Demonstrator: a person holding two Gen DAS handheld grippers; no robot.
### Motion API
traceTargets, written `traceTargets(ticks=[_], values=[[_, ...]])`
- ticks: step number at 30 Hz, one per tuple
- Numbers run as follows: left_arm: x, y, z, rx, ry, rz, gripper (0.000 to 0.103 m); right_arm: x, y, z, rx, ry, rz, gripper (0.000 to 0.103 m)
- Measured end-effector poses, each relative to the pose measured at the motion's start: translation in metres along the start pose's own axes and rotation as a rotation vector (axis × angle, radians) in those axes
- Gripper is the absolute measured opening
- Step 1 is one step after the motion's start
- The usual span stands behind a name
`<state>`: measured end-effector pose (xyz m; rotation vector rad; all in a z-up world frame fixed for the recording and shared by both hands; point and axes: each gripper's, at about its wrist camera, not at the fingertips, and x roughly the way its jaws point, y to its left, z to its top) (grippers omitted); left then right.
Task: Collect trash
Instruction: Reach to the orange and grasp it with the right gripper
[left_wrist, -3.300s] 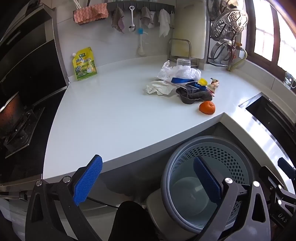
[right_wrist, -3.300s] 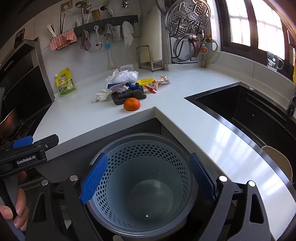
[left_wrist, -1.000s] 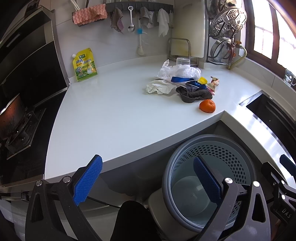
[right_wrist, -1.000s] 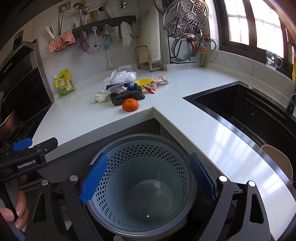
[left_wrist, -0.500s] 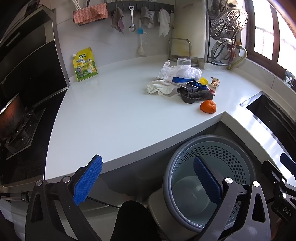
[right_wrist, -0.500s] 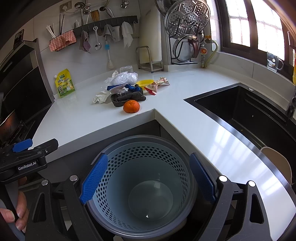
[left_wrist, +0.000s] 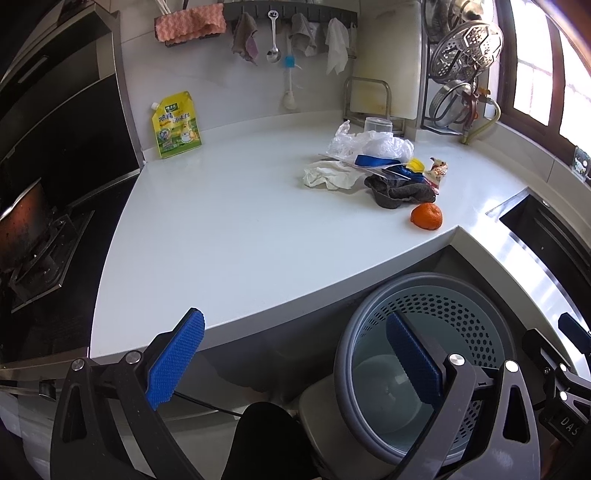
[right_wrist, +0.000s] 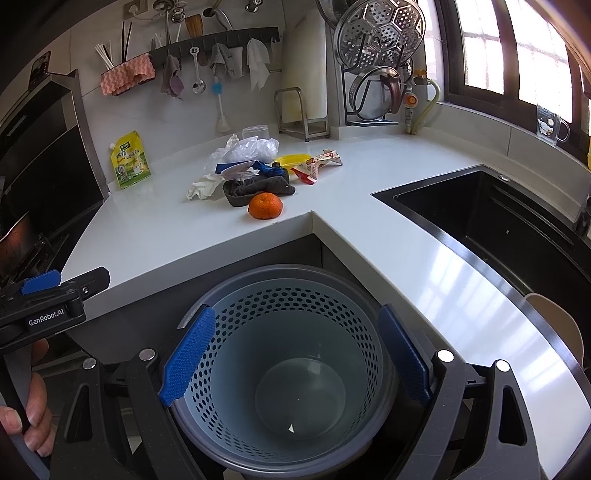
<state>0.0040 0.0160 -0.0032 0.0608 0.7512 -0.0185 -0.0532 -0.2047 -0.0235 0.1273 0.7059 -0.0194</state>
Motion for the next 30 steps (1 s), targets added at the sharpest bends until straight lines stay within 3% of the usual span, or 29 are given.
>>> traceTargets(ticks=[9,20,30], values=[[0.026,0.014,0.023,-0.024,-0.029,0.008,0.097,0.032,0.009,0.031,-0.022,-0.026,0.041,0.085],[0.064,0.02,0.062,-0.028,-0.064,0.028,0.097,0.111,0.015,0.085,-0.034,0.006,0.049,0.085],[0.1,0.017,0.075,-0.034,-0.025,0.025,0.097,0.17,0.029,0.105,-0.087,0.046,0.047,0.085]])
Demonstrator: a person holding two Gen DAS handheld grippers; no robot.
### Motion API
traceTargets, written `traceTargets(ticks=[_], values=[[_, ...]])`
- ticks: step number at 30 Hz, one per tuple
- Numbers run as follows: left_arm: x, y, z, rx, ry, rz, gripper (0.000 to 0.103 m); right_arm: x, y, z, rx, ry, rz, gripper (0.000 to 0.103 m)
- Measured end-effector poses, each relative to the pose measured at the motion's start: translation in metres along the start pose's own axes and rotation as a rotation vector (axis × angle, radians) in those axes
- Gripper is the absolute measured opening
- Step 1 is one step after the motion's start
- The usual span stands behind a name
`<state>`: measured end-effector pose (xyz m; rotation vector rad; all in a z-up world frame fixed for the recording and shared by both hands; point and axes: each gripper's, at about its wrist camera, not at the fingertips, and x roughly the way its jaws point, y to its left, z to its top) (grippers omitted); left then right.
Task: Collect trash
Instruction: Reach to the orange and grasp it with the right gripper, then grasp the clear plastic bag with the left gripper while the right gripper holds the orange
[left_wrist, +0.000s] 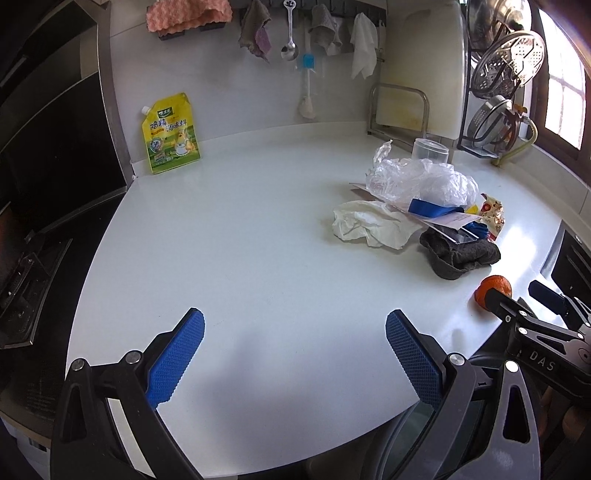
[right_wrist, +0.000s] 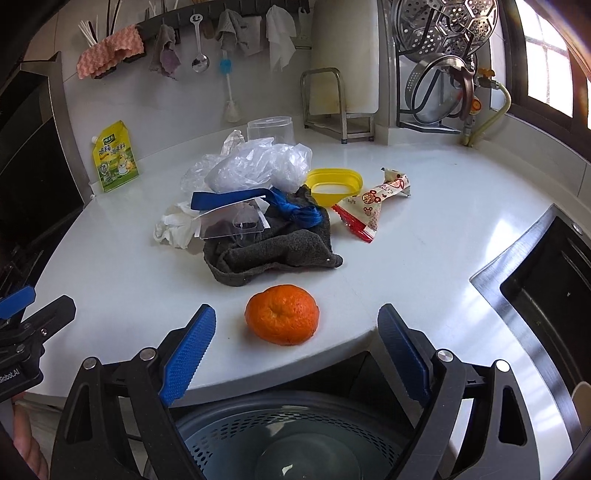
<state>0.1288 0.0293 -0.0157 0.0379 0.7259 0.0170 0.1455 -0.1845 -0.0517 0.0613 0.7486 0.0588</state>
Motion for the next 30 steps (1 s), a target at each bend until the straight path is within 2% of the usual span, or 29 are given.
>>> traceTargets(ticks=[6,10,11,13,16,21,28,30], values=[[0.012,-0.006,0.001,0.009,0.019,-0.012,0.097,0.011,0.005,0.0,-0.031,-0.007,-0.023,0.082],[0.015,-0.012,0.006,0.014,0.018,-0.024,0.097,0.015,0.008,0.001,-0.056,0.014,0.003,0.052],[0.015,-0.014,0.008,0.015,0.015,-0.028,0.097,0.015,0.006,0.001,-0.052,0.013,0.014,0.048],[0.015,-0.019,0.013,0.015,0.008,-0.04,0.097,0.013,0.004,0.001,-0.049,0.007,0.025,0.03],[0.016,-0.029,0.023,0.013,-0.001,-0.084,0.097,0.008,-0.004,0.004,-0.04,-0.012,0.037,0.025],[0.017,-0.049,0.045,0.007,-0.032,-0.144,0.097,-0.01,-0.029,0.009,-0.009,-0.052,0.02,0.024],[0.02,-0.091,0.08,0.047,-0.079,-0.219,0.097,-0.029,-0.082,0.006,0.111,-0.08,-0.003,0.024],[0.027,-0.102,0.088,0.047,-0.076,-0.219,0.097,-0.031,-0.094,0.004,0.146,-0.083,0.004,0.024]])
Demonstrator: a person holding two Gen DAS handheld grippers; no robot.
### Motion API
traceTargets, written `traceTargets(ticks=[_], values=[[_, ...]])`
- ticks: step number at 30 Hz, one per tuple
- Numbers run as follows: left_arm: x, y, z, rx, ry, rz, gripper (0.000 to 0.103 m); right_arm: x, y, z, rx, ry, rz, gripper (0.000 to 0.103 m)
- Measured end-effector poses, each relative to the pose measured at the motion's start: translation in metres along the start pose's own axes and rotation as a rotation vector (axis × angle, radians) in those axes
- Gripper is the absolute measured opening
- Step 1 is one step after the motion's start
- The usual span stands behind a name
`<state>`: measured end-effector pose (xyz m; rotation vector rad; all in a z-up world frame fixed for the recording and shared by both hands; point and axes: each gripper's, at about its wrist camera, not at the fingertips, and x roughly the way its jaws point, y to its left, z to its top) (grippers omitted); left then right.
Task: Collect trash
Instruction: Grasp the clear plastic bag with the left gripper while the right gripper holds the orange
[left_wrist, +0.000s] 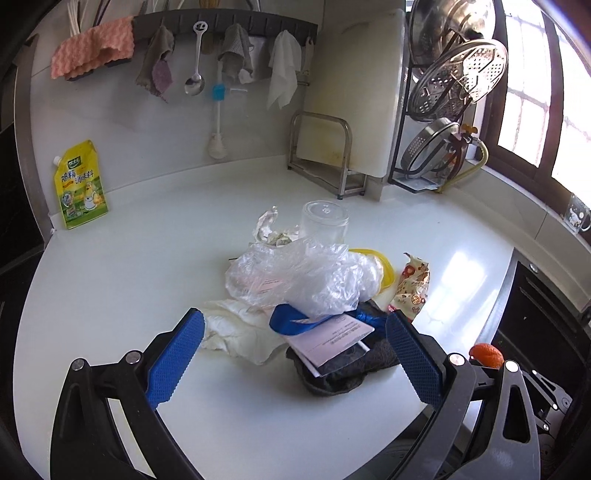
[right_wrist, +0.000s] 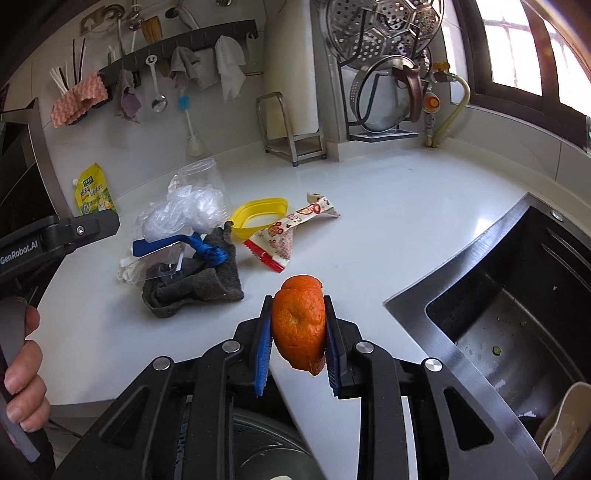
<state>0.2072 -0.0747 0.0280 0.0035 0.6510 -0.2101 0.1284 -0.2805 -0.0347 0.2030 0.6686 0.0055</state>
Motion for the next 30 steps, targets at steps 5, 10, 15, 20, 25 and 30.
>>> traceTargets(ticks=[5,10,15,20,25,30], values=[[0.025,-0.021,0.013,0.035,0.005,0.008,0.097,-0.006,-0.008,0.004,0.04,-0.028,0.047,0.024],[0.053,-0.03,0.017,0.072,0.04,0.065,0.097,-0.006,-0.016,0.005,0.081,-0.026,0.078,0.024],[0.071,-0.027,0.015,0.074,0.072,0.067,0.095,-0.008,-0.021,0.005,0.102,-0.036,0.097,0.025],[0.074,-0.028,0.016,0.075,0.068,0.029,0.063,-0.009,-0.018,0.004,0.088,-0.037,0.097,0.025],[0.077,-0.026,0.015,0.066,0.085,0.002,0.026,-0.009,-0.019,0.003,0.089,-0.037,0.099,0.025],[0.068,-0.02,0.021,0.062,0.059,-0.012,0.014,-0.008,-0.018,0.003,0.085,-0.034,0.095,0.025]])
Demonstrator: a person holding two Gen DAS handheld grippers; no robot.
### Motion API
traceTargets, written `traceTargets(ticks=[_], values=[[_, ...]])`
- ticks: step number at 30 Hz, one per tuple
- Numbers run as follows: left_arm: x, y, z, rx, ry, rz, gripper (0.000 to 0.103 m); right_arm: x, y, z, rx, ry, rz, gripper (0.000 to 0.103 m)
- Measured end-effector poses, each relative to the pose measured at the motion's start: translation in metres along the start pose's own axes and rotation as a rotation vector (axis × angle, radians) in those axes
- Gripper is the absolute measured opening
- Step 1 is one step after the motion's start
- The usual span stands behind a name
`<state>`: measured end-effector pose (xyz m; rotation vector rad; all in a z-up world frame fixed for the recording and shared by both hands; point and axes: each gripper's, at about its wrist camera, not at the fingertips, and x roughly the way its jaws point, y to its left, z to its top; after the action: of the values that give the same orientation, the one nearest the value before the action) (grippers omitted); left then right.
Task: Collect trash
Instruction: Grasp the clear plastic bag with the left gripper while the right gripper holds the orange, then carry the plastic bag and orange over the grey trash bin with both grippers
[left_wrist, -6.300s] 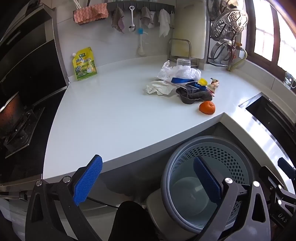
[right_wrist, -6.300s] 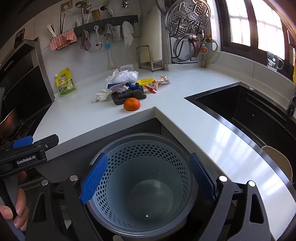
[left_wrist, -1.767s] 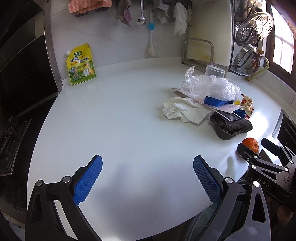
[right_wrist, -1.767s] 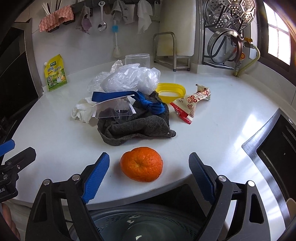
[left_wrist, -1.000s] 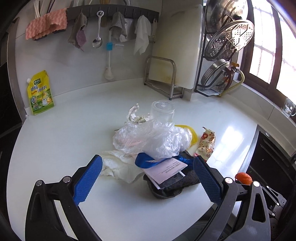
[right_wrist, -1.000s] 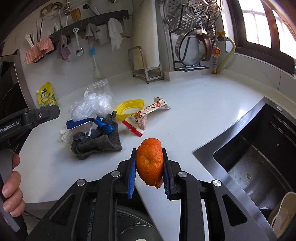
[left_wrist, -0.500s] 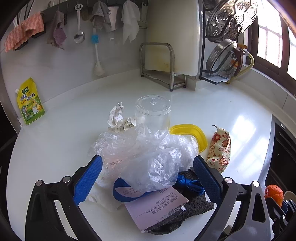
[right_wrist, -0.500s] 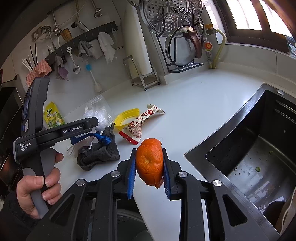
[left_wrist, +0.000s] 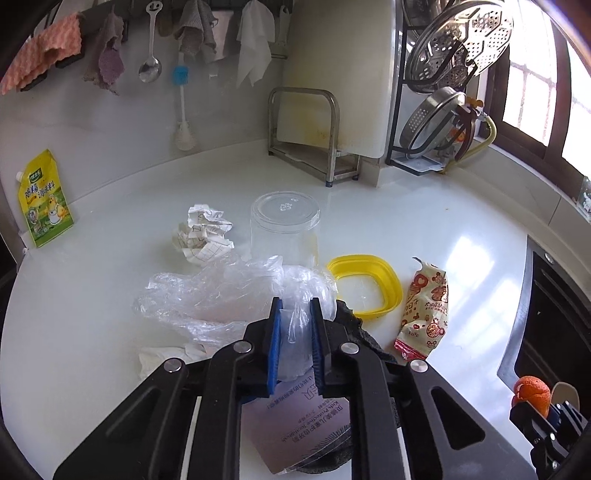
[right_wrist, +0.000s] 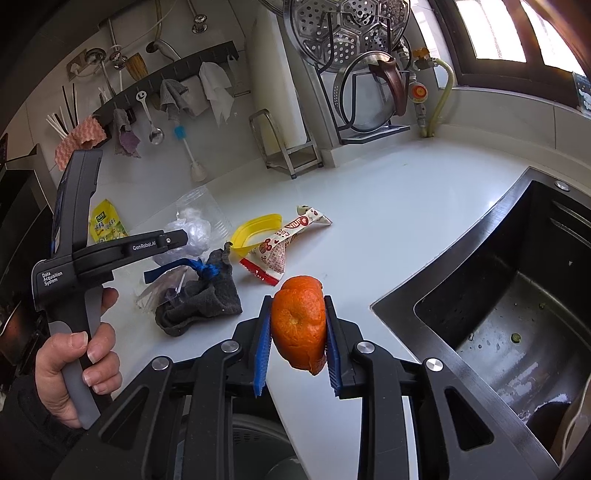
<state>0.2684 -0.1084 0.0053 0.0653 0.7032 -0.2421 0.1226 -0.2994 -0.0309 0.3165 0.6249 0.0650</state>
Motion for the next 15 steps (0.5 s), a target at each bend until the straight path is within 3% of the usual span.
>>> traceTargets(ticks=[9,15], values=[[-0.053,0.013,0.002,0.017,-0.076,0.011,0.014,-0.006,0.002,-0.004,-0.002,0.001,-0.008,0.025],[-0.098,0.016,-0.029,0.067,-0.088,0.018,0.014,-0.022,0.005,-0.019,0.001,0.015,-0.032,0.025]])
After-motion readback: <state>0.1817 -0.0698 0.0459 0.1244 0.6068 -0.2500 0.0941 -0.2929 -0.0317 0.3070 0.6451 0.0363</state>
